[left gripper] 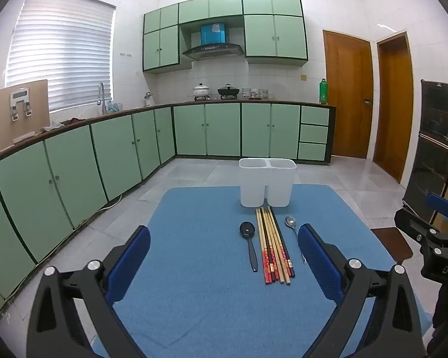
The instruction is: Organize utensils
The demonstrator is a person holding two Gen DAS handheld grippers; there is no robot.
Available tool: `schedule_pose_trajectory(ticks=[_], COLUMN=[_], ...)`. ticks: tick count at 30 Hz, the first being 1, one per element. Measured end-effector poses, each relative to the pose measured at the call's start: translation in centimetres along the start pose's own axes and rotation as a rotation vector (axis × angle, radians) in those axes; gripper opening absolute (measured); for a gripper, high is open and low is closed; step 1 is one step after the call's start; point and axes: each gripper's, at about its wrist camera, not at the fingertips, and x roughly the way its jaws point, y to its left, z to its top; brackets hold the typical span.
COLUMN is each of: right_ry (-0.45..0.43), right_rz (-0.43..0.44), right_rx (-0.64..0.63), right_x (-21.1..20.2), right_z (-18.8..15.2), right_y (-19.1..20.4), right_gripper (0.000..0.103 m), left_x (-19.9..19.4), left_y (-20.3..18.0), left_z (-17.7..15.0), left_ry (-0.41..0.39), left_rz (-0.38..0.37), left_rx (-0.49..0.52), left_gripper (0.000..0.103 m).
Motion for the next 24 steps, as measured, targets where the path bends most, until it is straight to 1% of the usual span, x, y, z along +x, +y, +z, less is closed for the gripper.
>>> schedule_pose_trajectory(ticks=[2,7,14,17,18,24], right_ry=[0.000,0.002,0.001,0.001,0.002,0.003], right_rz=[0.000,-0.001,0.001,0.001,0.002,0.001], right_rx=[-0.001,0.002,-0.001,-0.001,-0.001,-0.001], right_x=[0.0,0.1,0.1,0.0,0.0,0.1], right_z=[0.0,0.0,0.0,0.0,0.0,0.0], right_y=[0.0,-0.1,0.0,0.0,0.0,0.0], right_gripper=[0.098,0.098,0.098,0.098,0.098,0.098], left_x=[-0.4,-0.2,-0.2,0.0,0.3,0.5], left_y=[-0.6,-0.1,-0.4,-0.2,0.4,0.5], left_z=[-0.1,-0.3,-0.5,-0.6,-0.6,-0.4], left_ry=[-0.005,-0.001,-0.001,0.001,0.001,0.004], left_rz=[-0.001,-0.001,-0.001,0.001,0.002,0.003], left_rx=[0.007,-0.013,-0.009,-0.011,-0.012,-0.013], left_gripper=[0.097,0.097,0.097,0.097,0.097,0.097])
